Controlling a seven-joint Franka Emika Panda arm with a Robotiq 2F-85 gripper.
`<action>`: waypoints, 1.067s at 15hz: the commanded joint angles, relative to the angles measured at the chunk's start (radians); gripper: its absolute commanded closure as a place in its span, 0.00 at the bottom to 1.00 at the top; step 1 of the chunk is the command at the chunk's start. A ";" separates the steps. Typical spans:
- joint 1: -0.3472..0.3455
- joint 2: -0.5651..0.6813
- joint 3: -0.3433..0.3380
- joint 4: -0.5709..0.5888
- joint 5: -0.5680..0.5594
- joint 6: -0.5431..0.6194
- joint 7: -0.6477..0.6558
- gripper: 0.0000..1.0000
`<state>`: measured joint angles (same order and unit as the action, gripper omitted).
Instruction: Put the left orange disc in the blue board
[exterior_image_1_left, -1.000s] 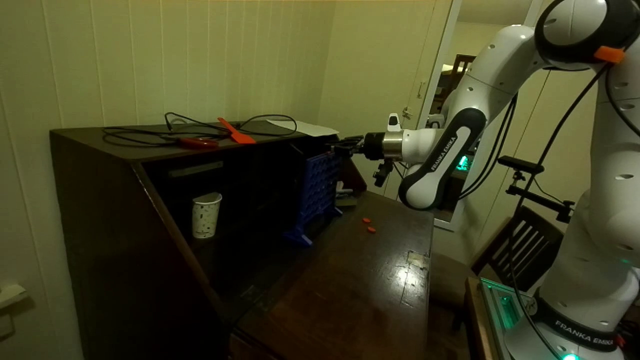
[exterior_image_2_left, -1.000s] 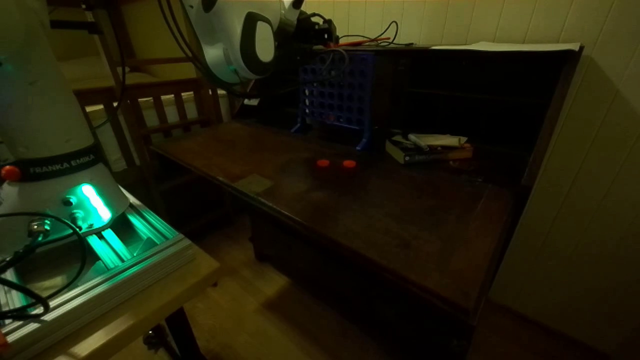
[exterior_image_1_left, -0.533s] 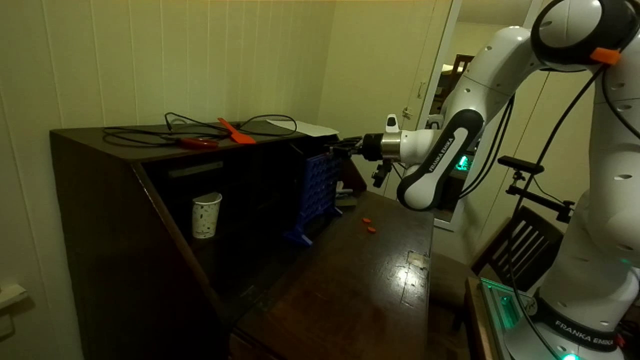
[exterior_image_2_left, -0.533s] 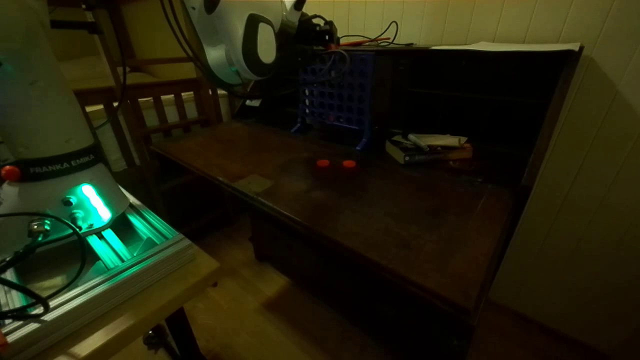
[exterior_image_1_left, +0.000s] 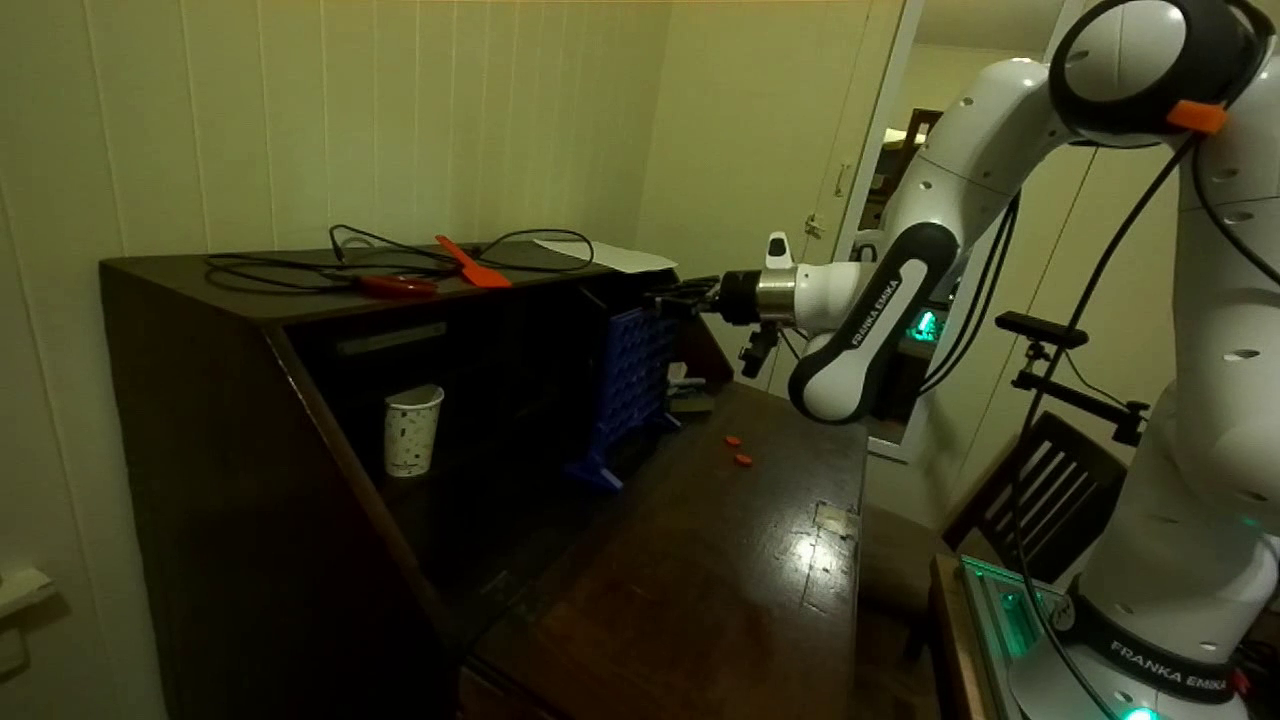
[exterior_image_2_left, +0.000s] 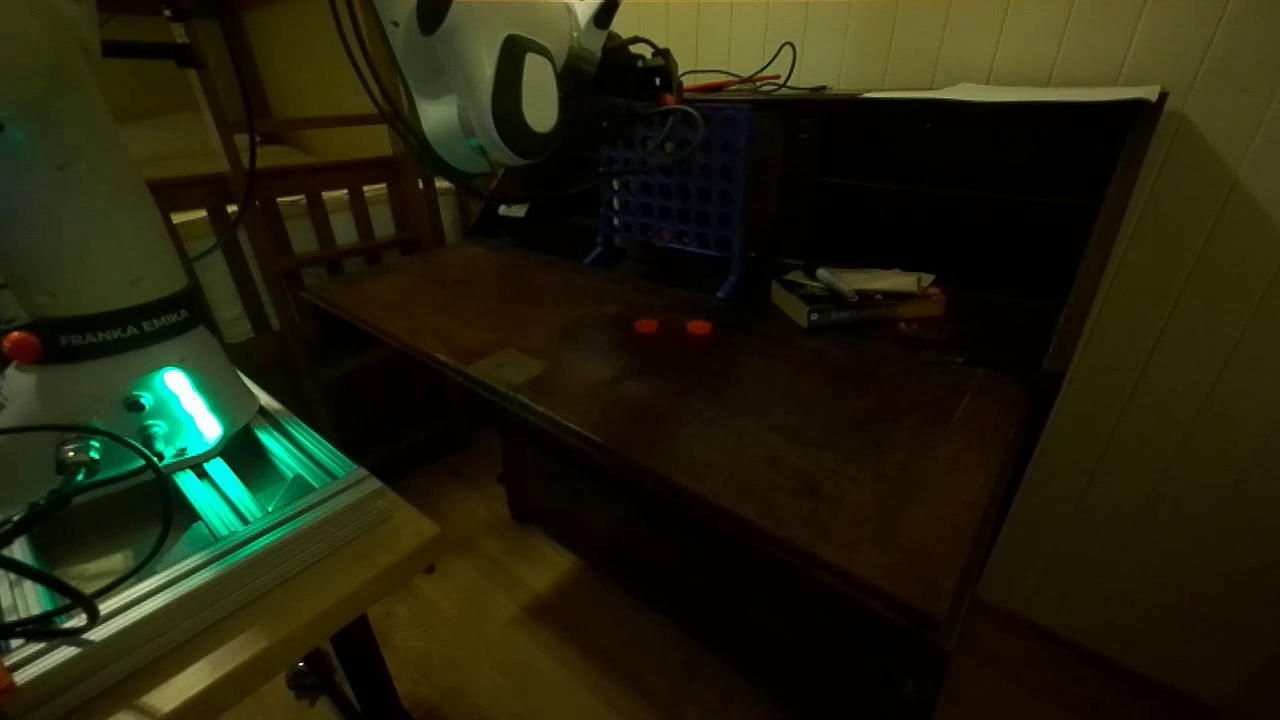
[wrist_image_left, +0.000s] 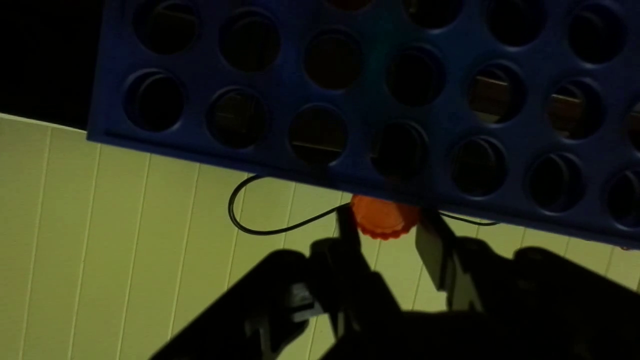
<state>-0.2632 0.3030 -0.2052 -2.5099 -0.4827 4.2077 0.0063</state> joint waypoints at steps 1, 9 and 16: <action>-0.007 0.018 0.013 0.020 0.006 0.010 -0.011 0.90; -0.006 0.001 0.011 0.003 0.009 0.013 -0.016 0.20; -0.007 -0.018 0.010 -0.012 0.012 0.028 -0.017 0.00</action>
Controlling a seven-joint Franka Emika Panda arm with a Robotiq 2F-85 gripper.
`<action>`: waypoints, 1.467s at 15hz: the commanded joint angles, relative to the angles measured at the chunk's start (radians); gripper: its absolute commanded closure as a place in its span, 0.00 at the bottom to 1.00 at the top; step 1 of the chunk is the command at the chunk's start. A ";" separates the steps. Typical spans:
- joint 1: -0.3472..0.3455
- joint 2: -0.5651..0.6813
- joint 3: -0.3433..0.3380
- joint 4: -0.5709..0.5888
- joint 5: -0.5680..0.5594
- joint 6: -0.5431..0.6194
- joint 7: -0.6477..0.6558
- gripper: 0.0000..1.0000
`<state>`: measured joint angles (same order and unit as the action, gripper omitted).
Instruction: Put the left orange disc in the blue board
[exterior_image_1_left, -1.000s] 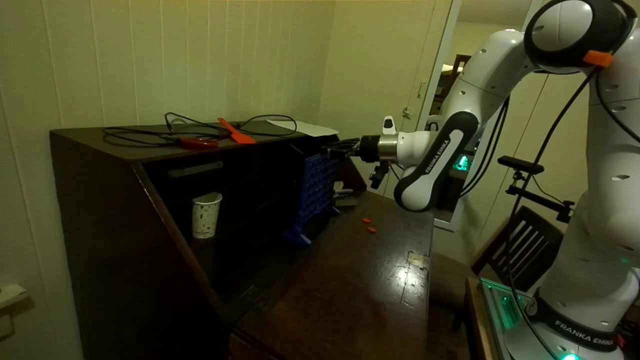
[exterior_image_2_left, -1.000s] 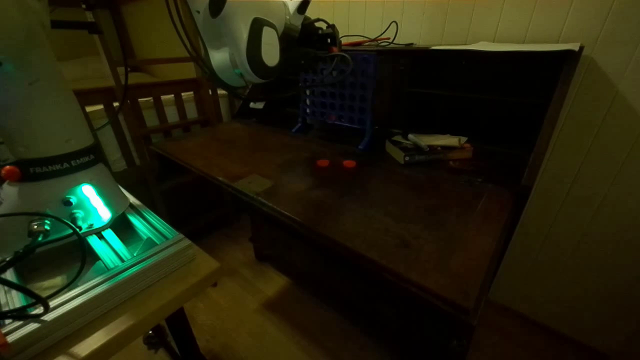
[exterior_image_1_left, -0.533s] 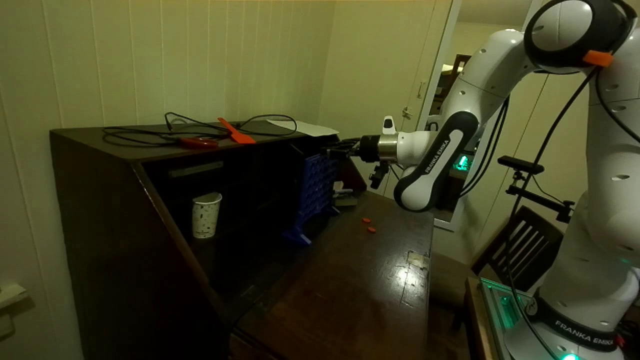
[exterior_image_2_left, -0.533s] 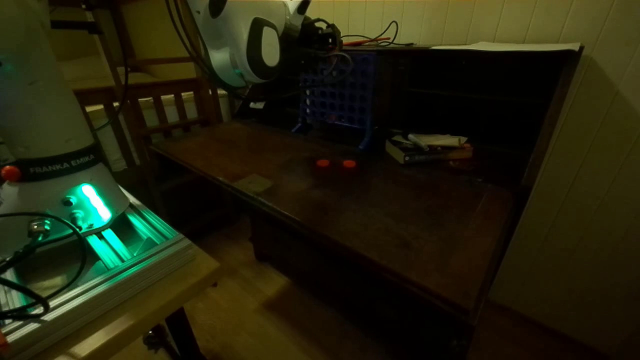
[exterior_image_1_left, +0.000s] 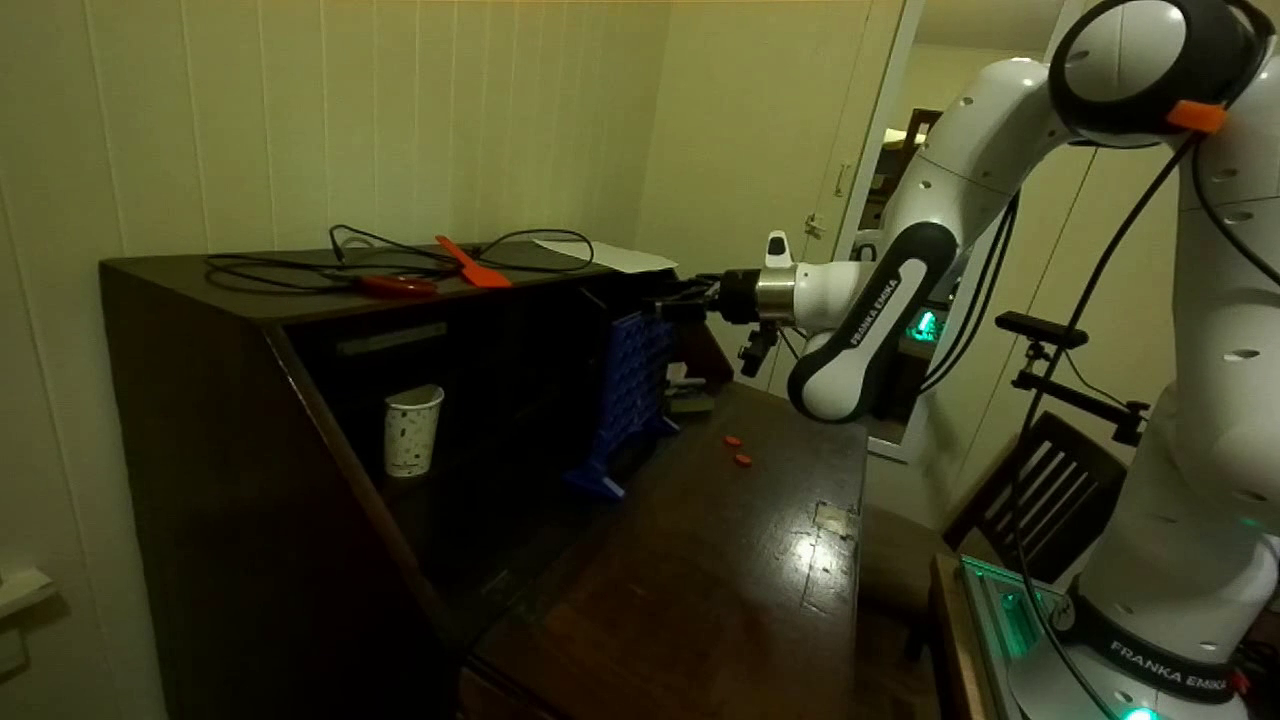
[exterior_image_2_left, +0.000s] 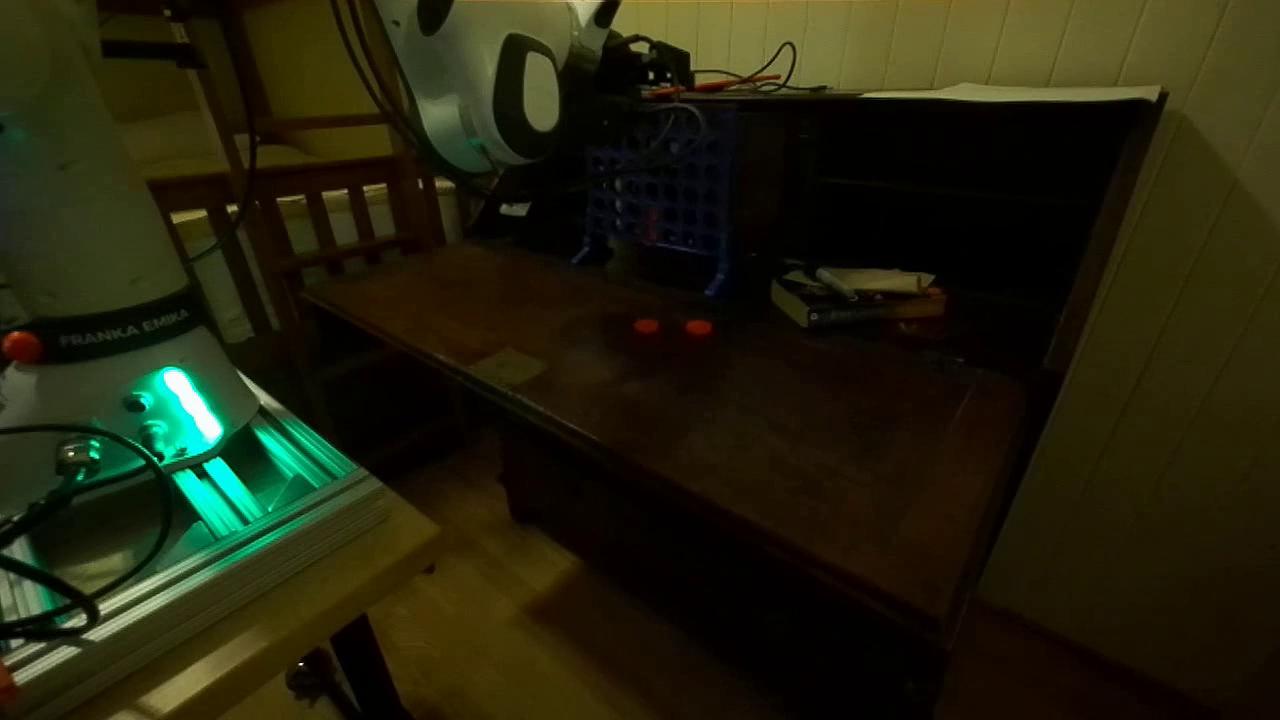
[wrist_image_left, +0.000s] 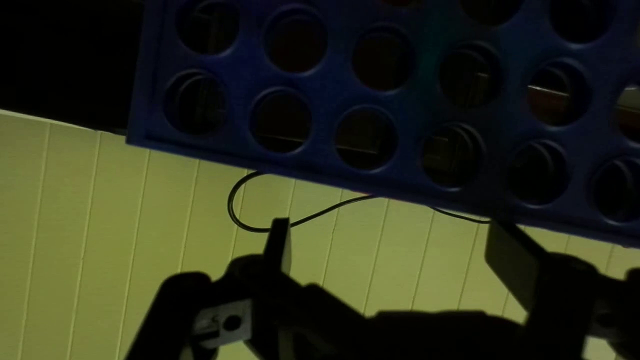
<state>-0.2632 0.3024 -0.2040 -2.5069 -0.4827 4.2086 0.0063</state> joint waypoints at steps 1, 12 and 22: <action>-0.007 -0.021 0.008 -0.017 0.015 0.036 -0.016 0.00; -0.030 -0.187 -0.011 -0.104 -0.021 -0.012 0.007 0.00; -0.084 -0.408 -0.108 -0.268 -0.343 -0.355 0.140 0.00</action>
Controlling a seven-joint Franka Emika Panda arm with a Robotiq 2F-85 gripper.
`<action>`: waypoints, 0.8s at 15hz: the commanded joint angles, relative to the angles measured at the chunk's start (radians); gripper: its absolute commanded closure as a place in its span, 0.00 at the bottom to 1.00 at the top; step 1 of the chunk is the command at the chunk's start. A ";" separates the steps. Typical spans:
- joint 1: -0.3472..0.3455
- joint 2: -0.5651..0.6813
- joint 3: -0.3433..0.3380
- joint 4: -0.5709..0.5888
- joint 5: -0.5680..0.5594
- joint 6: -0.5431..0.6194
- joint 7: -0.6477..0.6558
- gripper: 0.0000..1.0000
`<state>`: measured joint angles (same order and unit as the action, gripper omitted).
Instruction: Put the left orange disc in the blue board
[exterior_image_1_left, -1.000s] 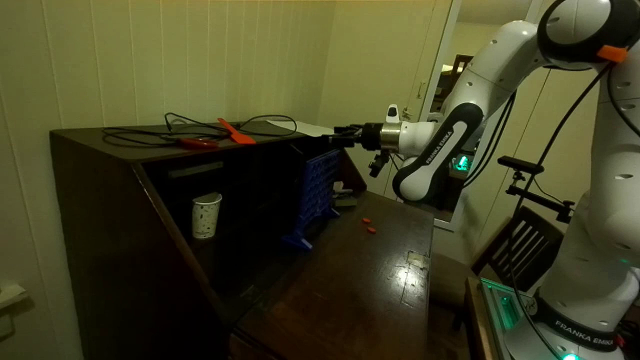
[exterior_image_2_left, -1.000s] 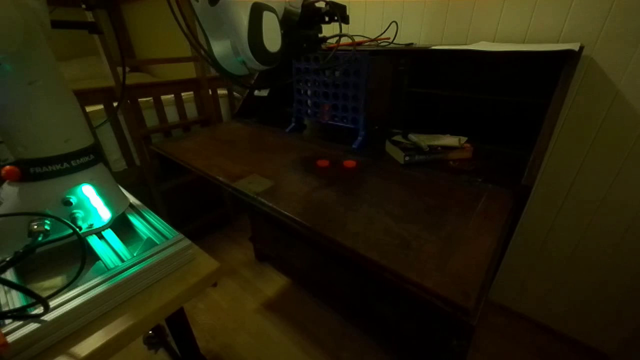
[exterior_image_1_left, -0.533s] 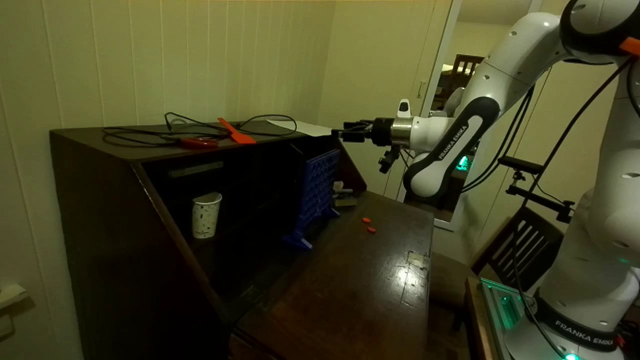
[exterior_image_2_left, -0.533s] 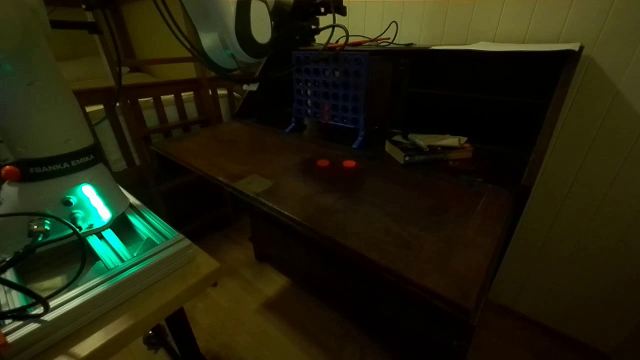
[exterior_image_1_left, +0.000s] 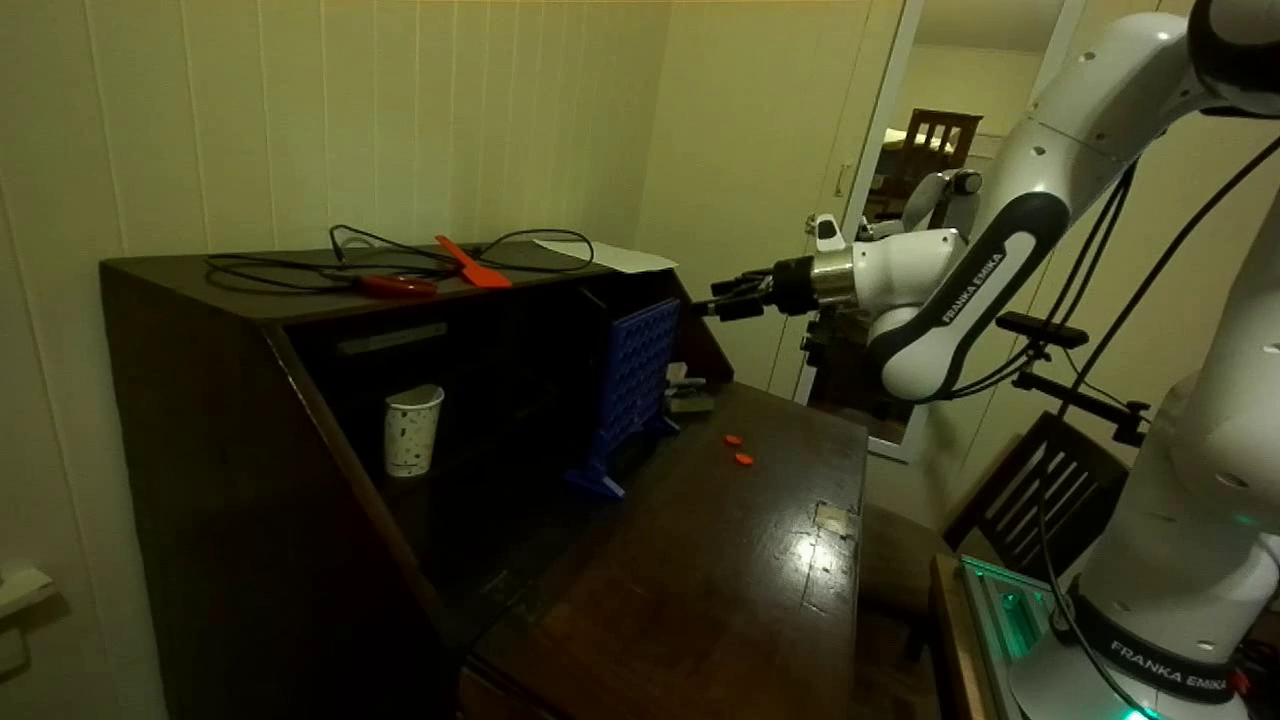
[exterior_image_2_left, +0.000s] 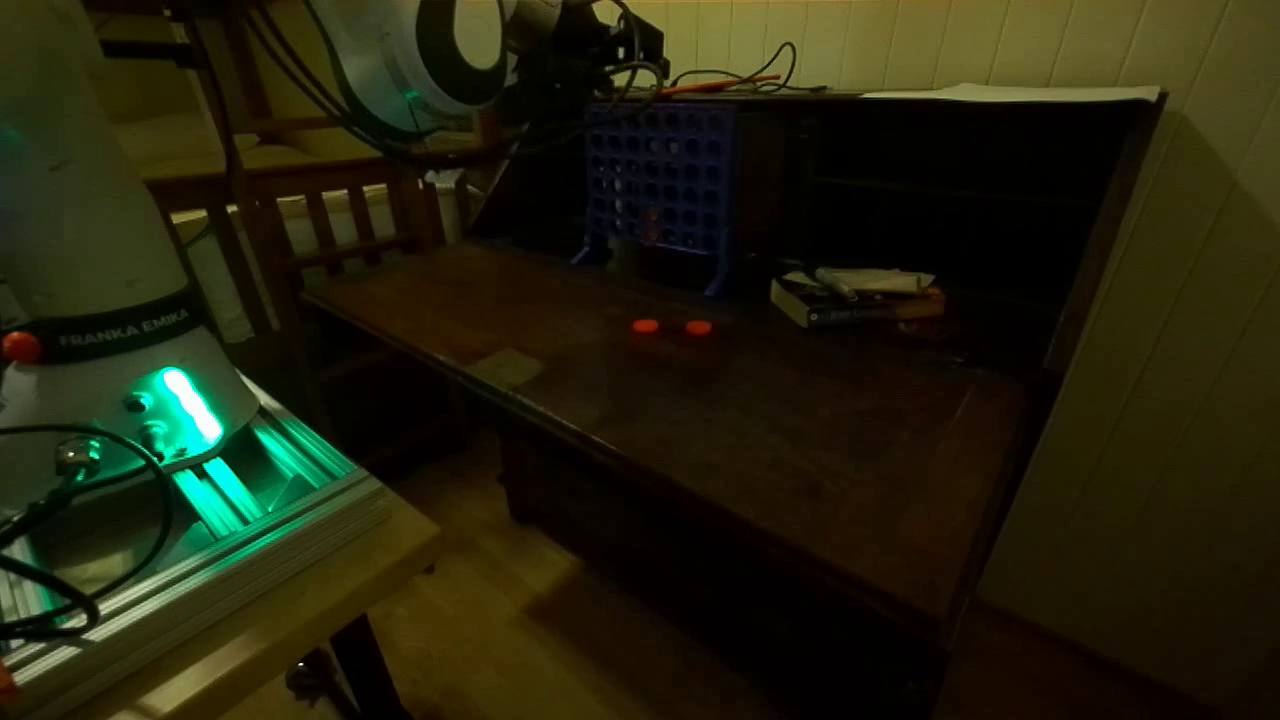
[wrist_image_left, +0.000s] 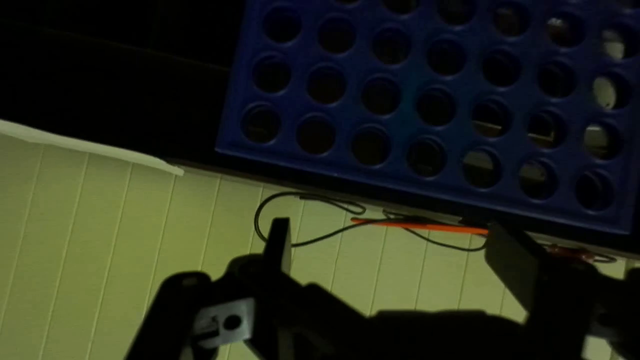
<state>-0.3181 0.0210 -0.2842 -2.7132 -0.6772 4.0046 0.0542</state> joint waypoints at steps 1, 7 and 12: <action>-0.036 -0.154 -0.039 -0.062 -0.224 -0.217 0.142 0.00; -0.030 -0.217 -0.113 -0.033 -0.671 -0.468 0.470 0.00; -0.056 -0.160 -0.154 -0.010 -1.022 -0.512 0.755 0.00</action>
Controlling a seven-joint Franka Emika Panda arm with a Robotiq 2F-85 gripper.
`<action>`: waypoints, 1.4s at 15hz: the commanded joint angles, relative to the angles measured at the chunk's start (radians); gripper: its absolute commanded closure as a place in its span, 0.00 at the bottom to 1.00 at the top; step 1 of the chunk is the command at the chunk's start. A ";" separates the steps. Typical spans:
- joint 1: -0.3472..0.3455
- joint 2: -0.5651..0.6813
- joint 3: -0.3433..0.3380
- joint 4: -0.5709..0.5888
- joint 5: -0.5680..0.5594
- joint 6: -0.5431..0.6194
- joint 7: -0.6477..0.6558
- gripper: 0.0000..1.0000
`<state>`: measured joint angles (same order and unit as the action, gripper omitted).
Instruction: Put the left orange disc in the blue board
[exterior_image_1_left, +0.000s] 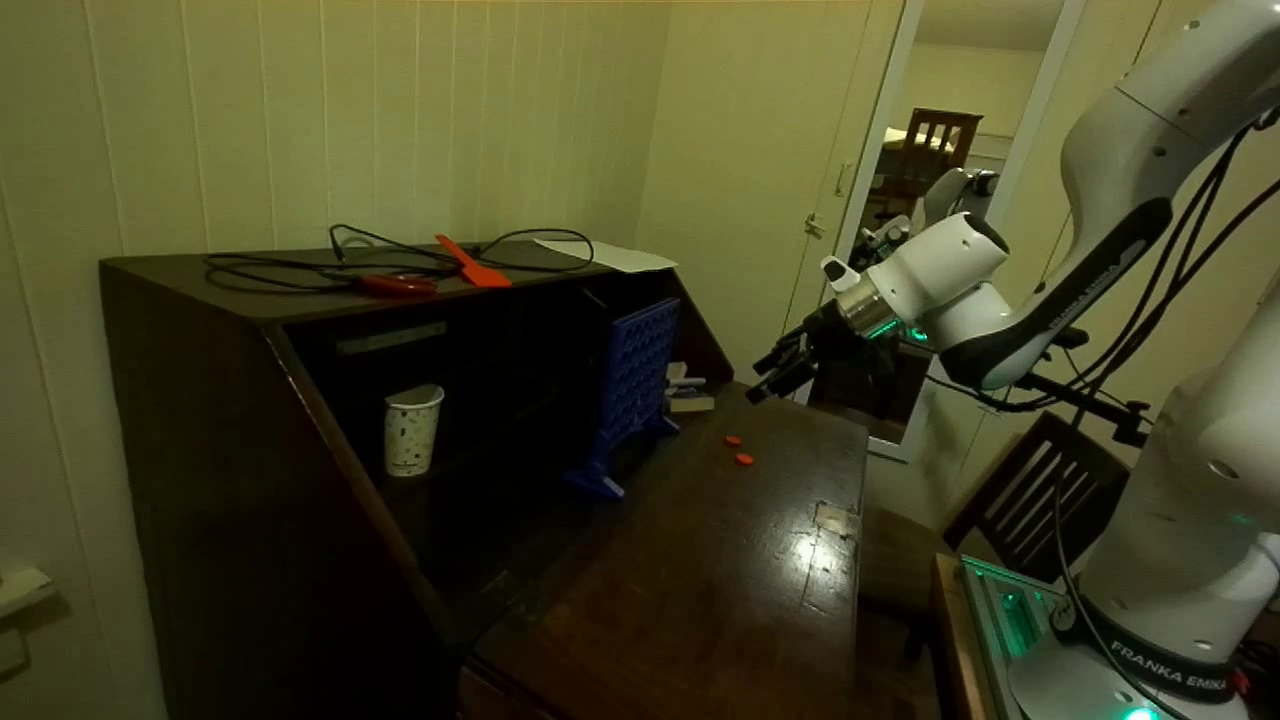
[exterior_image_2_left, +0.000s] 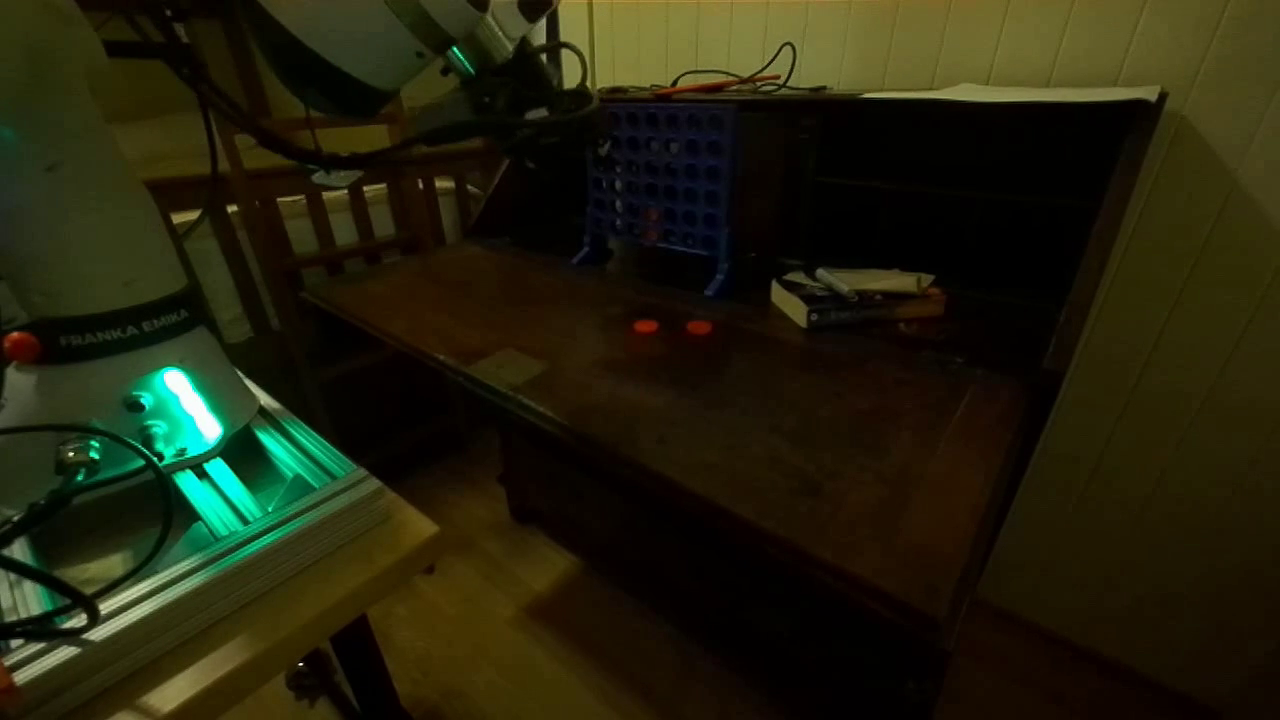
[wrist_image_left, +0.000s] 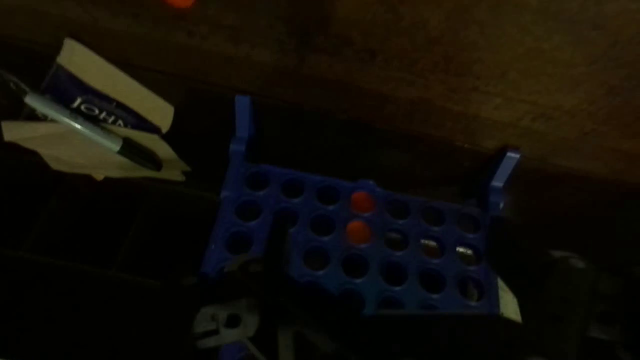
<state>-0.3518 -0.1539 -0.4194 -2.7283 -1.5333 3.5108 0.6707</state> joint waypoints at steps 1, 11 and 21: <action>-0.034 0.027 -0.023 0.015 -0.224 -0.014 0.187 0.00; -0.189 0.056 0.042 0.146 -0.746 0.026 0.633 0.00; -0.234 0.036 0.103 0.223 -0.959 0.100 0.847 0.00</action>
<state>-0.5854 -0.1183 -0.3167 -2.5051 -2.4928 3.6109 1.5176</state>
